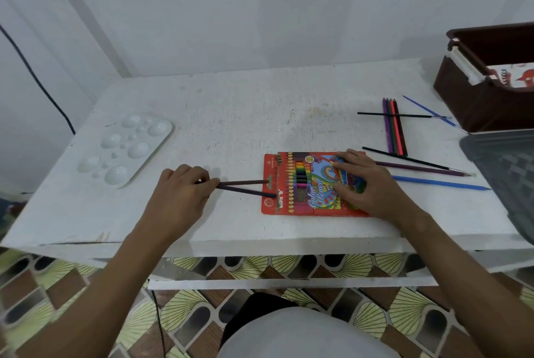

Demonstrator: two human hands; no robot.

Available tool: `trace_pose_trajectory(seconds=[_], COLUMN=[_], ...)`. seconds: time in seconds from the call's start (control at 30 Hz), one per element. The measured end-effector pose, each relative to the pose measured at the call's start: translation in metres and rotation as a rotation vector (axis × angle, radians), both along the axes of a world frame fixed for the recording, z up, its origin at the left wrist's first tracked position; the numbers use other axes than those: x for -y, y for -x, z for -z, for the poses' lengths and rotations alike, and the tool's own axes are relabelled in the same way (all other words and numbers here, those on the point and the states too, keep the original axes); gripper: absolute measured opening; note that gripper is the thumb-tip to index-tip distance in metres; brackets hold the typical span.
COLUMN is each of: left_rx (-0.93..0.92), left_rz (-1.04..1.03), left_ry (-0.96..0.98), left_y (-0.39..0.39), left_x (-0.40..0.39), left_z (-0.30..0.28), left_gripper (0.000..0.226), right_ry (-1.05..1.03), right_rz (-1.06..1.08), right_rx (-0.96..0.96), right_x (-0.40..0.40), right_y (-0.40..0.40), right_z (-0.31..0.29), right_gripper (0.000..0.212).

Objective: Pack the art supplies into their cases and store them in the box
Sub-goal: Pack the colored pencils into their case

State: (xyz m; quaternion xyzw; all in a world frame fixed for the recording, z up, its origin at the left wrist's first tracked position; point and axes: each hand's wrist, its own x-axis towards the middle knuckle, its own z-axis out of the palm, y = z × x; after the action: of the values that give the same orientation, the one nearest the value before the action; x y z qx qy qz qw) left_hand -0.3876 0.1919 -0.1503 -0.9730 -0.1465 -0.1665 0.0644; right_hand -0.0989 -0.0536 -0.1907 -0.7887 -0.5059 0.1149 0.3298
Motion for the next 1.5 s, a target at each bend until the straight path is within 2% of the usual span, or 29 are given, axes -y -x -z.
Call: trace_pose_trajectory(seconds=[0.33, 0.57, 0.67, 0.9, 1.13, 1.5], left_rx=[-0.124, -0.169, -0.218, -0.202, -0.189, -0.137], left_rz=[0.152, 0.216, 0.216, 0.088, 0.080, 0.059], left_ry=[0.235, 0.243, 0.225, 0.497, 0.565, 0.609], left_y=[-0.022, -0.064, -0.074, -0.061, -0.051, -0.058], left_x=[0.015, 0.029, 0.036, 0.034, 0.029, 0.038], left_z=[0.008, 0.006, 0.008, 0.003, -0.002, 0.002], left_gripper=[0.022, 0.023, 0.027, 0.048, 0.022, 0.024], right_ry=[0.009, 0.001, -0.008, -0.004, -0.012, -0.014], right_rz=[0.004, 0.000, 0.000, -0.003, -0.004, 0.002], right_rx=[0.001, 0.007, 0.004, -0.007, -0.007, -0.021], right_x=[0.000, 0.000, 0.000, 0.000, 0.000, 0.000], right_y=[0.000, 0.001, 0.001, 0.001, 0.001, 0.001], right_z=[0.000, 0.000, 0.000, 0.000, 0.000, 0.001], right_gripper=[0.067, 0.068, 0.064, 0.060, 0.055, 0.060])
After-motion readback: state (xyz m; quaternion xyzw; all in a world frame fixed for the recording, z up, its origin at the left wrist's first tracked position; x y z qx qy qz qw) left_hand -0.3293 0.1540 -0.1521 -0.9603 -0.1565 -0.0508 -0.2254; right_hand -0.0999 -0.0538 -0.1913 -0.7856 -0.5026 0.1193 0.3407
